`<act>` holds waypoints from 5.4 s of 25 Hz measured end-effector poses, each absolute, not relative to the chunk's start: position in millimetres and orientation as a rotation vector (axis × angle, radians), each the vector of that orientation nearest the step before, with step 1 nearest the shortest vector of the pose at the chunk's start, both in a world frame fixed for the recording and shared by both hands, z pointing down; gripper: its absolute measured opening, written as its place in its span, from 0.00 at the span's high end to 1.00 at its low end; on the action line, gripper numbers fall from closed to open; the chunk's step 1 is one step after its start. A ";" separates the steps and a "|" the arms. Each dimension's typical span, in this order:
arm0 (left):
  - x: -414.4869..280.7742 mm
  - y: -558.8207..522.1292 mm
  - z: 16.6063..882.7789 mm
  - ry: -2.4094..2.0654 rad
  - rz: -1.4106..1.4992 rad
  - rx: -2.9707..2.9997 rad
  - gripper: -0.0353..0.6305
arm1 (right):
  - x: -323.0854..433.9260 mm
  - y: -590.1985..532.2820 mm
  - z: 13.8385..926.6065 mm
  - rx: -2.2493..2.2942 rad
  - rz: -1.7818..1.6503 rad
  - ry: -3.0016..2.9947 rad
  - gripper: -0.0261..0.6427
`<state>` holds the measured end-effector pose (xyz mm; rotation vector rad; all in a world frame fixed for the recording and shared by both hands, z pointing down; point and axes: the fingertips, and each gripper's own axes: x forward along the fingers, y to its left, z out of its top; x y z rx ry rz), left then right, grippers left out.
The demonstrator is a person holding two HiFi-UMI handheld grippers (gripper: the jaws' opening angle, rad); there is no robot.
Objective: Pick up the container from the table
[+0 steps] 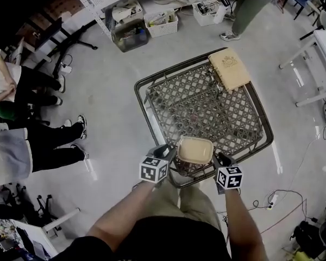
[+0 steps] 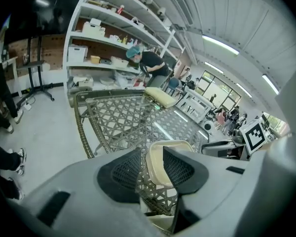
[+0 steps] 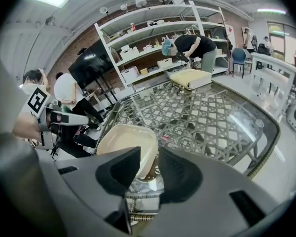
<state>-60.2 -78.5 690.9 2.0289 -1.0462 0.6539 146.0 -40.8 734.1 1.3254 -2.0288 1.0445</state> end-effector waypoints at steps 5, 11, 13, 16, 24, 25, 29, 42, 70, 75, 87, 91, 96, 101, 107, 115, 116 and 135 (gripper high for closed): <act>-61.5 -75.6 697.3 -1.034 0.666 2.006 0.76 | 145.6 -43.9 748.0 1.316 1.085 -2.008 0.81; -65.4 -70.1 701.5 -1.026 0.678 1.990 0.76 | 142.6 -43.1 759.5 1.296 1.115 -1.988 0.81; -67.7 -68.0 702.3 -1.018 0.690 1.981 0.76 | 141.1 -43.2 761.9 1.298 1.134 -1.986 0.81; -72.5 -67.0 700.2 -1.018 0.697 1.979 0.76 | 137.6 -42.9 764.6 1.290 1.137 -1.982 0.81; -77.4 -62.0 700.7 -1.016 0.698 1.973 0.76 | 136.2 -42.0 769.4 1.303 1.270 -1.987 0.88; -76.9 -62.1 700.5 -1.013 0.697 1.975 0.76 | 137.4 -41.8 769.9 1.309 1.286 -1.986 0.89; -71.8 -62.2 699.5 -0.991 0.686 1.986 0.76 | 142.1 -41.2 771.5 1.319 1.309 -1.986 0.90; -29.6 -55.7 710.6 -0.808 0.615 1.959 0.69 | 141.4 -43.3 770.6 1.315 1.232 -1.998 0.90; -12.0 -63.4 723.4 -0.766 0.508 1.857 0.82 | 143.8 -42.4 770.0 1.312 1.192 -1.998 0.90; -17.0 -58.7 728.0 -0.762 0.523 1.837 0.83 | 142.2 -42.5 769.7 1.300 1.163 -2.003 0.90; -23.0 -48.1 737.7 -0.825 0.604 1.811 0.88 | 139.2 -38.0 765.1 1.302 1.198 -2.000 0.91; -20.0 -44.5 731.3 -0.818 0.618 1.849 0.89 | 142.2 -35.1 757.8 1.329 1.208 -1.999 0.92; -20.8 -44.7 718.1 -0.822 0.598 1.885 0.89 | 141.9 -33.4 741.6 1.364 1.211 -2.037 0.92; -21.6 -49.7 693.6 -0.832 0.563 1.952 0.89 | 140.5 -34.9 714.9 1.390 1.127 -2.108 0.92; -18.1 -55.8 668.1 -0.831 0.549 2.048 0.89 | 143.0 -36.1 688.7 1.436 1.086 -2.159 0.92; -21.6 -62.5 631.9 -0.832 0.523 2.133 0.89 | 139.8 -37.8 643.7 1.481 1.028 -2.232 0.92; -22.4 -62.9 626.4 -0.833 0.520 2.147 0.89 | 138.8 -37.5 637.7 1.481 1.017 -2.241 0.92; -26.2 -87.3 510.3 -0.866 0.373 2.385 0.89 | 132.6 -50.1 505.9 1.575 0.777 -2.406 0.92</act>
